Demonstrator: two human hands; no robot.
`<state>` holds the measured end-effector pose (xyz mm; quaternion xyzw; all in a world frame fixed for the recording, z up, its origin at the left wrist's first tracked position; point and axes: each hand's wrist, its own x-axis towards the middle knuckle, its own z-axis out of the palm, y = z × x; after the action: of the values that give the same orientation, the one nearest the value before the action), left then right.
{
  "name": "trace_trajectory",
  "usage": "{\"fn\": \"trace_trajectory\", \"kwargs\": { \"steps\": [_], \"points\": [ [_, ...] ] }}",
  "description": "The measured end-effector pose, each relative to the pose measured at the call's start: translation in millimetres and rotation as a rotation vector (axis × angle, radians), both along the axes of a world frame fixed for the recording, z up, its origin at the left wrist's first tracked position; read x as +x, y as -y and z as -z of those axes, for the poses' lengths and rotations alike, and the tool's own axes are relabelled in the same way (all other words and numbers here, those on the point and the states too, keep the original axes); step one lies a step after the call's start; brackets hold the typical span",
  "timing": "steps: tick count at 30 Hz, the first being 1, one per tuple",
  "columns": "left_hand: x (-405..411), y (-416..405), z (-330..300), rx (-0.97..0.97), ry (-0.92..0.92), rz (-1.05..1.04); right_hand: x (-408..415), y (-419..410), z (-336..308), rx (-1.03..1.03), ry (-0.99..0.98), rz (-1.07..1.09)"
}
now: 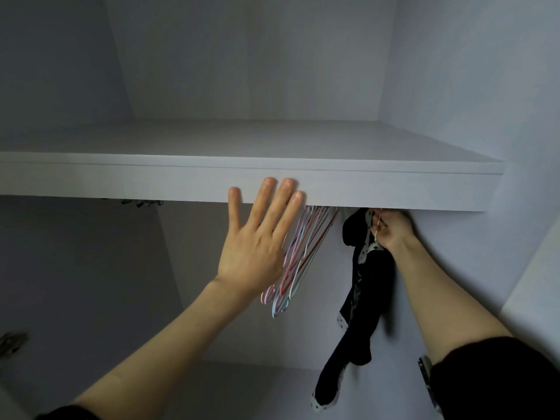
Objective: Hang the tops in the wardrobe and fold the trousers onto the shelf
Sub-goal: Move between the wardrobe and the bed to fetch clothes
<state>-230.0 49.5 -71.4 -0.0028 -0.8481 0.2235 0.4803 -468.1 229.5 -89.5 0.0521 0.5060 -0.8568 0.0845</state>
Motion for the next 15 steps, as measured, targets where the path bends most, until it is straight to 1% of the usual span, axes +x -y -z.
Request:
{"fn": "trace_trajectory", "kwargs": {
  "steps": [2,4,7,13,15],
  "points": [
    [1,0,0,-0.007,0.006,-0.002,-3,5,1,0.007,-0.051,0.059],
    [0,1,0,-0.017,0.004,-0.009,-7,8,6,0.121,-0.097,0.127],
    [0,1,0,-0.011,0.006,-0.006,-12,5,16,0.439,-0.206,0.178],
    [-3,2,1,0.003,0.021,-0.025,-2,-7,24,0.957,-0.422,0.149],
    [-2,2,2,0.007,0.020,-0.025,8,-10,32,1.121,-0.555,0.107]
  ]
}}
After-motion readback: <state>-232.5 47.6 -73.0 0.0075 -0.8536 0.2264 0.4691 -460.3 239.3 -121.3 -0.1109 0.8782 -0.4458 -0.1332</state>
